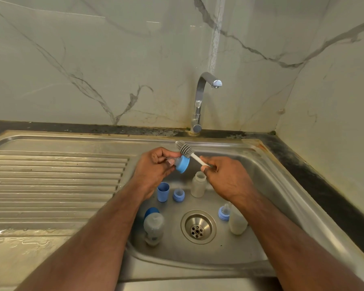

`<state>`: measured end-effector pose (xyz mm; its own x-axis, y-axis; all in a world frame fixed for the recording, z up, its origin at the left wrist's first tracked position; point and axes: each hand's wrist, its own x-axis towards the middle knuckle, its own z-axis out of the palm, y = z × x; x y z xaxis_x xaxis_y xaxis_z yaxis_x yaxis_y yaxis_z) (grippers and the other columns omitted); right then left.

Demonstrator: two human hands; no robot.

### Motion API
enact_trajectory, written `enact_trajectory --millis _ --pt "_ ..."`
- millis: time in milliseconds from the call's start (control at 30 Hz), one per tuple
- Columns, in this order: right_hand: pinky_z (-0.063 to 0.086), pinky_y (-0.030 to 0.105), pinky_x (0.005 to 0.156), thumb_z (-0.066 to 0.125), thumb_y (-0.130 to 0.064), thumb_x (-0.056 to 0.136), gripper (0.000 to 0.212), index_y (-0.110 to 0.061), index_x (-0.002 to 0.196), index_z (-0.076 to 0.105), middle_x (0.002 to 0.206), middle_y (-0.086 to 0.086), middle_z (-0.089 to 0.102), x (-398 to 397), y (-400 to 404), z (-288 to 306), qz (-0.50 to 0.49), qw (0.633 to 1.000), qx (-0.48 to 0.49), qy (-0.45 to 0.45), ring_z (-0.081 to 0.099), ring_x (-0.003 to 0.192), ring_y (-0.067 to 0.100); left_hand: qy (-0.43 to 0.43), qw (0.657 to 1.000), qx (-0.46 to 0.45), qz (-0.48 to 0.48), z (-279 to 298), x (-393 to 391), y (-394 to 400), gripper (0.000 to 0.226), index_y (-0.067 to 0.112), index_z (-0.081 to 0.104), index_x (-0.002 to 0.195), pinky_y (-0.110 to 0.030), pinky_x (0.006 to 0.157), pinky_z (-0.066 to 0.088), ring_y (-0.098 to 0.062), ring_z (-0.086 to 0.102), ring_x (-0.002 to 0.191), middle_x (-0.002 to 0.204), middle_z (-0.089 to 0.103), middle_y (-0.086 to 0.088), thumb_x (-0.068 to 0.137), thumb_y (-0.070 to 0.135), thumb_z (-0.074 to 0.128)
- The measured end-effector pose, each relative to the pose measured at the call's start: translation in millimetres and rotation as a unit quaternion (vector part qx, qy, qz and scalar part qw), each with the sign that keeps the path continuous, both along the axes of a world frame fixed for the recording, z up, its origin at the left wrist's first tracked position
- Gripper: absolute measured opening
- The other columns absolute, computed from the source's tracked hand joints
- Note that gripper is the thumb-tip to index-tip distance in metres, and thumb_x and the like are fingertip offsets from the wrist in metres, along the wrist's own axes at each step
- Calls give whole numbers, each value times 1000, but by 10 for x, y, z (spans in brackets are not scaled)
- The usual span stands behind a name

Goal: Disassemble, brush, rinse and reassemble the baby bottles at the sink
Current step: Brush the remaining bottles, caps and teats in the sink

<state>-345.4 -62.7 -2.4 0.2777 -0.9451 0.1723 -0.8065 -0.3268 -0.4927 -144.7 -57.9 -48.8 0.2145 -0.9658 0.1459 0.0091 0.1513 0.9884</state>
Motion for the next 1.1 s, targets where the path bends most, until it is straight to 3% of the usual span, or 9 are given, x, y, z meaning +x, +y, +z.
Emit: enact_trajectory --millis 67,167,233,333,467,700,800,933,1100 --pt "47 27 93 53 -36 101 39 -35 141 55 119 -10 69 -9 -6 7 -5 1000 -5 -11 61 102 10 -4 1000 -1 -10 15 -12 4 21 10 72 102 -24 86 59 -10 71 109 111 77 5 97 -5 58" --pt "42 21 78 56 -36 100 38 -36 138 57 86 -20 58 -18 24 9 12 998 11 -55 53 77 1 -3 1000 -1 3 16 1 -5 20 10 72 101 -24 83 59 -14 71 108 108 77 0 97 -5 59" --pt "44 20 76 55 -35 100 38 -36 138 57 88 -20 61 -21 21 -1 11 999 20 -49 57 79 2 17 1000 6 2 30 10 -1 19 9 72 102 -25 84 59 -16 72 107 107 77 -2 98 -4 58" --pt "50 29 91 53 -36 101 38 -36 139 56 113 -11 70 -42 -5 16 -16 1000 7 -17 62 98 10 28 999 11 -13 49 -22 13 19 8 71 103 -27 87 59 -13 71 108 111 77 1 98 -4 57" --pt "45 23 74 54 -38 101 35 -36 135 60 78 -17 59 -13 52 29 -1 998 -7 -62 54 74 4 37 998 23 34 26 4 -23 16 10 71 105 -29 87 60 -19 71 109 113 75 -5 97 -1 62" --pt "49 30 97 50 -37 102 41 -36 144 51 129 -9 66 119 111 -27 17 1000 -13 -5 62 106 12 124 985 48 107 62 -31 -36 15 3 69 111 -26 82 62 -20 70 104 110 70 -12 96 0 64" --pt "51 31 95 50 -37 102 42 -37 144 49 127 -7 67 152 115 -49 28 1000 4 13 63 102 13 144 974 58 162 62 -5 -67 14 5 70 108 -26 81 61 -19 71 100 107 71 -11 95 0 65" --pt "54 30 80 50 -36 101 38 -40 139 55 105 -8 71 147 148 -74 49 997 23 61 63 81 9 149 964 61 210 47 48 -82 8 10 70 100 -25 77 61 -18 72 95 103 71 -10 95 4 67" --pt "52 36 93 47 -36 104 42 -38 145 48 121 -2 68 203 146 -45 42 998 -36 38 63 101 17 183 962 72 188 70 -1 -74 10 6 68 104 -27 80 61 -20 72 99 108 71 -13 96 0 65"
